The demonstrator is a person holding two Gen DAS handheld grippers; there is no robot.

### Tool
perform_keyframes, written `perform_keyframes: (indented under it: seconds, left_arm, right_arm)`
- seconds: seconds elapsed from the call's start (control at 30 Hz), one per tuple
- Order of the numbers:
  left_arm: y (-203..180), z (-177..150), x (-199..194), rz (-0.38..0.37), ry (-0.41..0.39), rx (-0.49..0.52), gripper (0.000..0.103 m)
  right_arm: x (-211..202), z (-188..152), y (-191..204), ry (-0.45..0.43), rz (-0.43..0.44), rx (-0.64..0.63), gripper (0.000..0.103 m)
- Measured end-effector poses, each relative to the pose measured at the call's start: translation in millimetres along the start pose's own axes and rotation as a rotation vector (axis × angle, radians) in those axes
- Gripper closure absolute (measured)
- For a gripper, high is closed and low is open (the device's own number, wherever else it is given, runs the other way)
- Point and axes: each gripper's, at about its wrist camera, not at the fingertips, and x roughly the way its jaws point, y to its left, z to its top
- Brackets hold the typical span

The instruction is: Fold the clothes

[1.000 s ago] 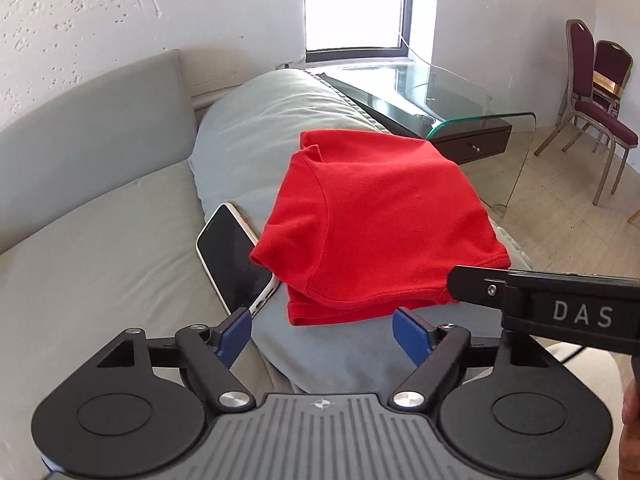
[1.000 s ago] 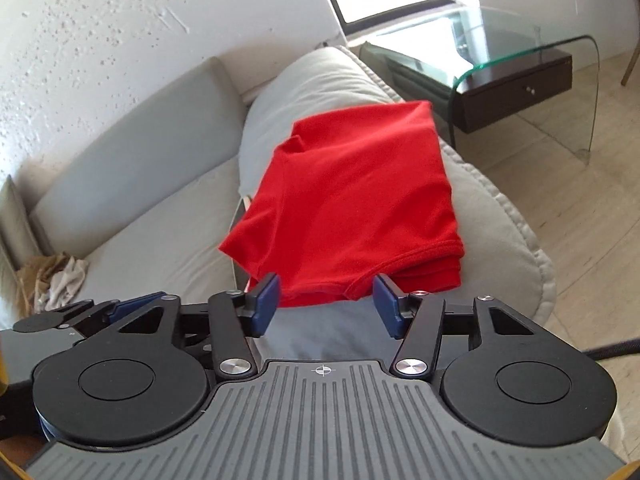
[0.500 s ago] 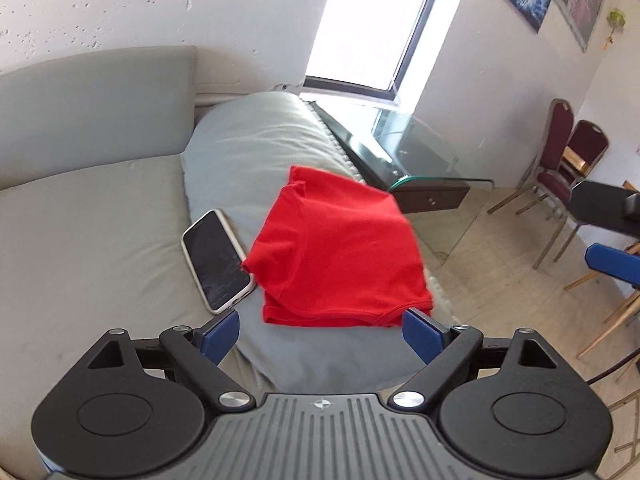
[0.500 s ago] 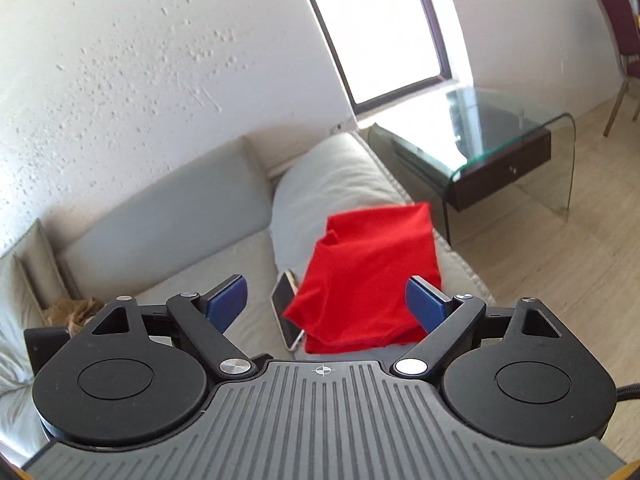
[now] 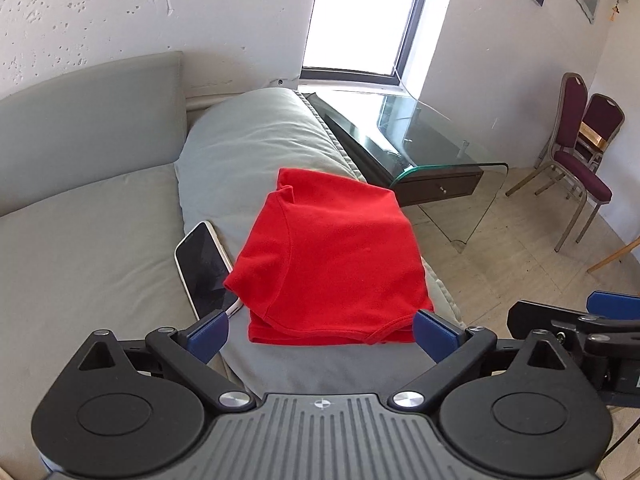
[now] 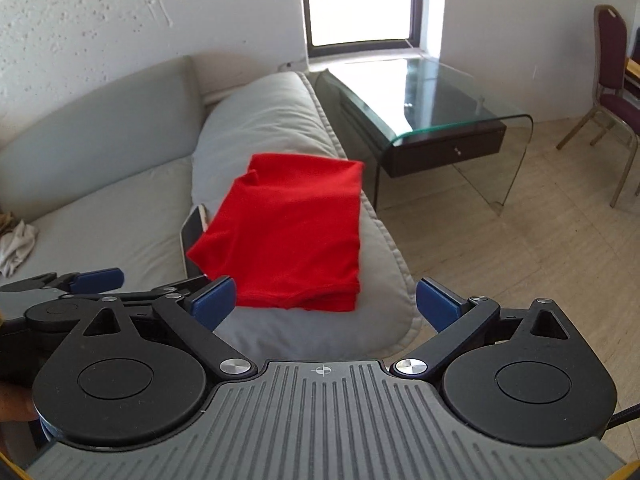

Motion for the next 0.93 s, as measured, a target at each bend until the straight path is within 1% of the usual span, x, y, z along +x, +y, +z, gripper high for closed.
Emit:
perform_keyframes:
  seconds: [0.07, 0.17, 0.27, 0.5, 0.93]
  left_arm:
    - [-1.2, 1.0, 0.0, 0.011, -0.006, -0.003, 0.003]
    - [-1.9, 1.3, 0.7, 0.024, 0.01, -0.023, 0.002]
    - [-2.7, 1.4, 2.8, 0.022, 0.05, -0.042, 0.002]
    - [-9.4, 2.4, 10.5, 0.02, 0.087, -0.013, 0.002]
    - [-16.7, 1.7, 21.6, 0.026, 0.106, 0.033, 0.002]
  right_arm:
    - [4.5, 2.7, -3.3, 0.024, -0.001, -0.005, 0.004]
    - [8.5, 5.1, -6.3, 0.063, -0.002, -0.017, 0.004]
    - [11.9, 6.4, -7.8, 0.106, -0.008, -0.029, 0.004]
    - [12.7, 10.1, -7.9, 0.133, -0.041, -0.057, 0.004]
    - [19.3, 4.0, -13.4, 0.148, -0.05, -0.021, 0.004]
